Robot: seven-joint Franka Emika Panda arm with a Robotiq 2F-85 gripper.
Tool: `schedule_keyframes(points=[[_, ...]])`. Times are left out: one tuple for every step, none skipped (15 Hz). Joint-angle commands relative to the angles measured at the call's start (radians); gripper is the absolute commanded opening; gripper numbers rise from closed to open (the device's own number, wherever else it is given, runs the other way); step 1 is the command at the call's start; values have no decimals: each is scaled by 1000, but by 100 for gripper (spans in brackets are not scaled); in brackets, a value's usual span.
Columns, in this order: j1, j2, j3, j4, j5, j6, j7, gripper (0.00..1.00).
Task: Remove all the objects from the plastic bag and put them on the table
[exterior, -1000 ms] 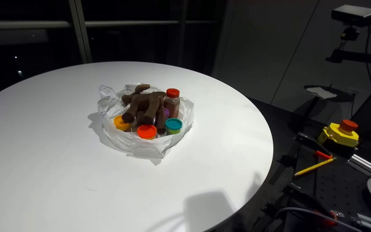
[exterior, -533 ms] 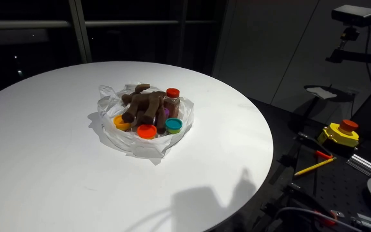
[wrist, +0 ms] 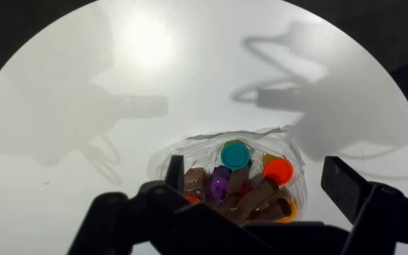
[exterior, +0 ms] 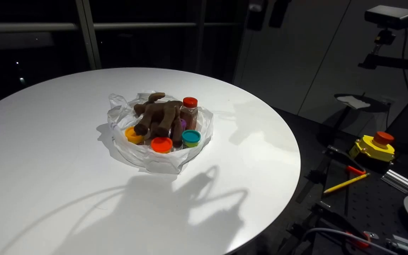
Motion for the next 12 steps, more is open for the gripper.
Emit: schedule_keyframes(points=[[-5, 260, 21, 156, -60, 107, 116, 100], [1, 318, 14, 192, -80, 119, 131, 100], [9, 374, 3, 228, -92, 124, 142, 100], [15, 428, -10, 261, -97, 134, 146, 100], [21, 477, -23, 292, -100, 146, 150, 100], [28, 520, -35, 325, -98, 151, 151, 100], [32, 567, -47, 357, -86, 152, 140, 100], [38, 606, -57, 385, -76, 159, 131, 100], [45, 647, -71, 414, -84, 163, 135, 100], [52, 684, -83, 439, -79, 165, 130, 100], [58, 724, -98, 471, -82, 161, 128, 100], [65, 755, -107, 498, -74, 156, 126, 100]])
